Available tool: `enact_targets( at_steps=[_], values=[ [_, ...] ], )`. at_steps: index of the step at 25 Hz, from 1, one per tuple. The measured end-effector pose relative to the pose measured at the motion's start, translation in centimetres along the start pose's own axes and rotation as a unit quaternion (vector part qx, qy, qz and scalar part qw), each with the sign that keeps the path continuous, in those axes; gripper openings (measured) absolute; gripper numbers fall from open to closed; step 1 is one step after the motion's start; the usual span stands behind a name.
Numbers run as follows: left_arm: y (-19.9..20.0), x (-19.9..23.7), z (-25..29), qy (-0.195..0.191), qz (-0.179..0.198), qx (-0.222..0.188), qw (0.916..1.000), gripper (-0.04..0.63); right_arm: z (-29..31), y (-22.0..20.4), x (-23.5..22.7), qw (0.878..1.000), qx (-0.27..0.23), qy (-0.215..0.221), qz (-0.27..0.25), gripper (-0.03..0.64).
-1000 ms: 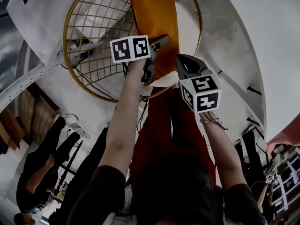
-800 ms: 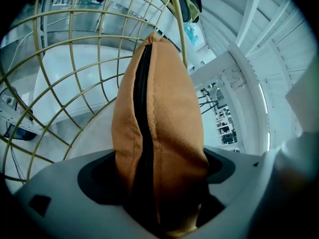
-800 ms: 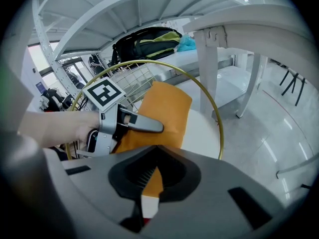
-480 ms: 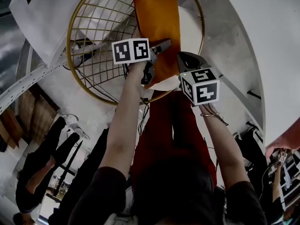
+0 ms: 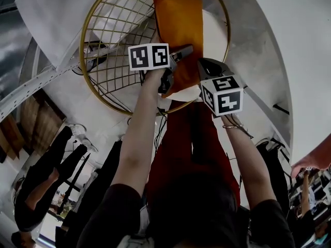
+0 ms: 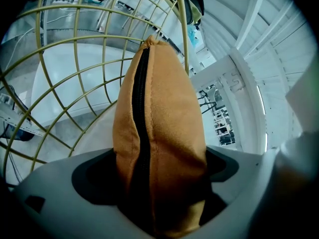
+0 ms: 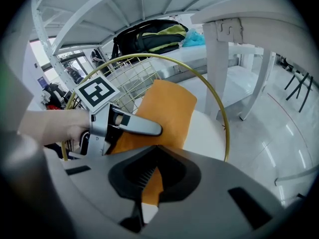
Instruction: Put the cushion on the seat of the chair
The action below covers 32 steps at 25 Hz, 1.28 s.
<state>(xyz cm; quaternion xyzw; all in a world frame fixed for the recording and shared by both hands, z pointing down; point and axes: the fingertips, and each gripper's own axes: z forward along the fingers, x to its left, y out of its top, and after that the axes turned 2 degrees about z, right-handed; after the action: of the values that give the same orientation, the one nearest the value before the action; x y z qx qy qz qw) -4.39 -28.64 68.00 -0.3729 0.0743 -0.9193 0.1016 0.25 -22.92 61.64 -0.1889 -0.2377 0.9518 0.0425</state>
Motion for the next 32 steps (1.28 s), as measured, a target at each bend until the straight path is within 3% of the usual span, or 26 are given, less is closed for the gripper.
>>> enact_targets(
  at_steps=[14,25,32],
  values=[
    [0.1,0.4,-1.4,0.033,0.005,-0.013,0.9994,0.503,-0.4,0.3,0.4,1.0,0.001,0.001,-0.011,0.018],
    [0.3,0.1,-2.5,0.062,0.029,-0.03,0.9972,0.502,-1.3,0.6,0.3,1.0,-0.008,-0.001,-0.009,0.018],
    [0.7,-0.4,-4.2,0.073,0.032,-0.06,0.9951,0.5,-1.6,0.8,0.5,1.0,-0.011,0.0,-0.013,0.018]
  ],
)
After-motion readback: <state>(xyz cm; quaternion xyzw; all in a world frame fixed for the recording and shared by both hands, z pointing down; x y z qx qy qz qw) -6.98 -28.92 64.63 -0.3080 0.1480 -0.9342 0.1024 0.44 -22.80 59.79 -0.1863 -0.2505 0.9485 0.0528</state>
